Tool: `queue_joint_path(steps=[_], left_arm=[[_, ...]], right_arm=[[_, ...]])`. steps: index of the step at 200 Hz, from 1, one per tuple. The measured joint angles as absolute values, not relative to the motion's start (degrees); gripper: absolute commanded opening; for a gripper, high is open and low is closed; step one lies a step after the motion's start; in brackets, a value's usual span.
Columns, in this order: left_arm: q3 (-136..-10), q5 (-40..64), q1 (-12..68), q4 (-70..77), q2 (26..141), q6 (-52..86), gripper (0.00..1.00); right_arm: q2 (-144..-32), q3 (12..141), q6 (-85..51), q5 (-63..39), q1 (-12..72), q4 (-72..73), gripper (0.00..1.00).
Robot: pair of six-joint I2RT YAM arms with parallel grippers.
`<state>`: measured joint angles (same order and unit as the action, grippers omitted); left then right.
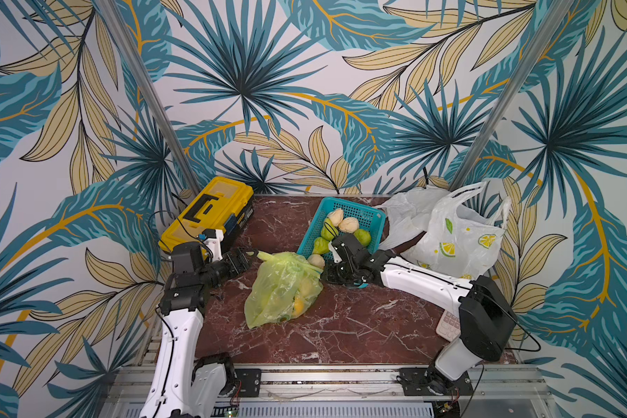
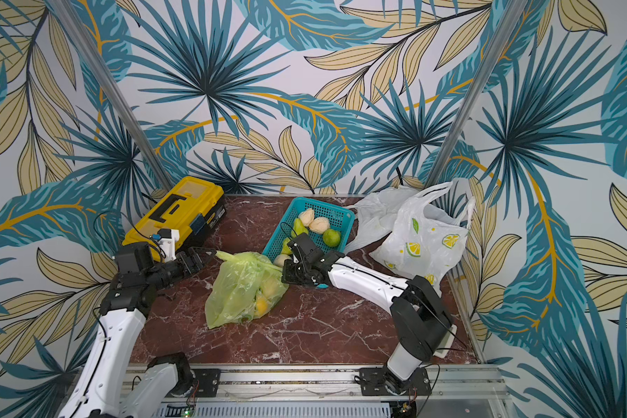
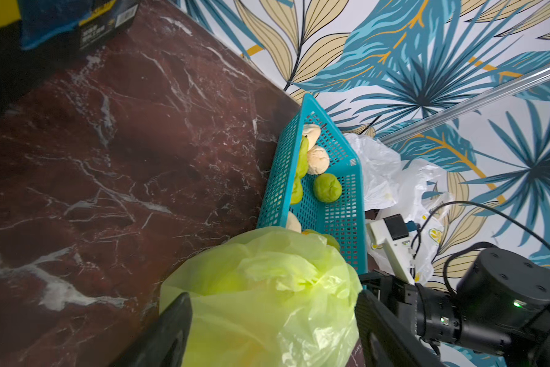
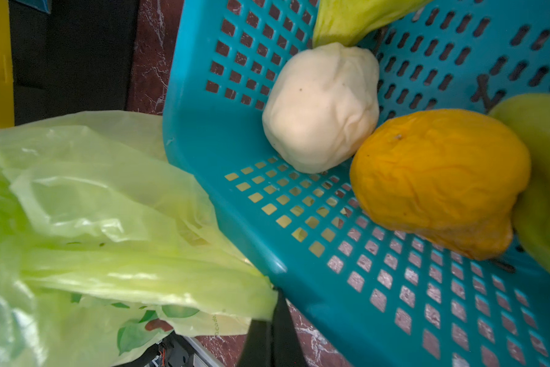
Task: Place the pears into plastic bags & tie knots
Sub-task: Tie the plastic bag at the center of the board.
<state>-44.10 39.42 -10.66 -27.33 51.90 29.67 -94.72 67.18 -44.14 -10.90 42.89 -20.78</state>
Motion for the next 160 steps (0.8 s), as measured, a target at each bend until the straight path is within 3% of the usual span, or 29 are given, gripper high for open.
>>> queue_joint_path(steps=[31, 54, 98, 114, 132, 160], left_arm=[[-44.5, 37.2, -6.6, -24.8, 56.8, 31.4, 0.77], [-44.5, 35.7, -4.5, -21.0, 58.0, 33.2, 0.62], [-44.5, 33.3, -3.5, -14.9, 62.6, 34.3, 0.45], [-44.5, 32.3, -3.4, -13.7, 64.0, 33.9, 0.29], [-44.5, 31.8, -3.4, -12.7, 64.9, 34.2, 0.00], [-44.1, 32.3, -3.9, -11.8, 63.9, 33.0, 0.00]], right_arm=[[-95.4, 67.7, -44.2, -11.7, 42.9, -20.4, 0.00], [-95.5, 67.7, -44.2, -11.9, 42.9, -20.2, 0.00], [-95.5, 67.7, -44.6, -12.0, 42.9, -20.2, 0.00], [-95.5, 67.7, -44.9, -11.9, 42.9, -20.0, 0.00], [-95.5, 67.5, -45.5, -11.6, 42.9, -19.6, 0.00], [-94.1, 65.0, -46.6, -11.4, 42.2, -16.7, 0.00]])
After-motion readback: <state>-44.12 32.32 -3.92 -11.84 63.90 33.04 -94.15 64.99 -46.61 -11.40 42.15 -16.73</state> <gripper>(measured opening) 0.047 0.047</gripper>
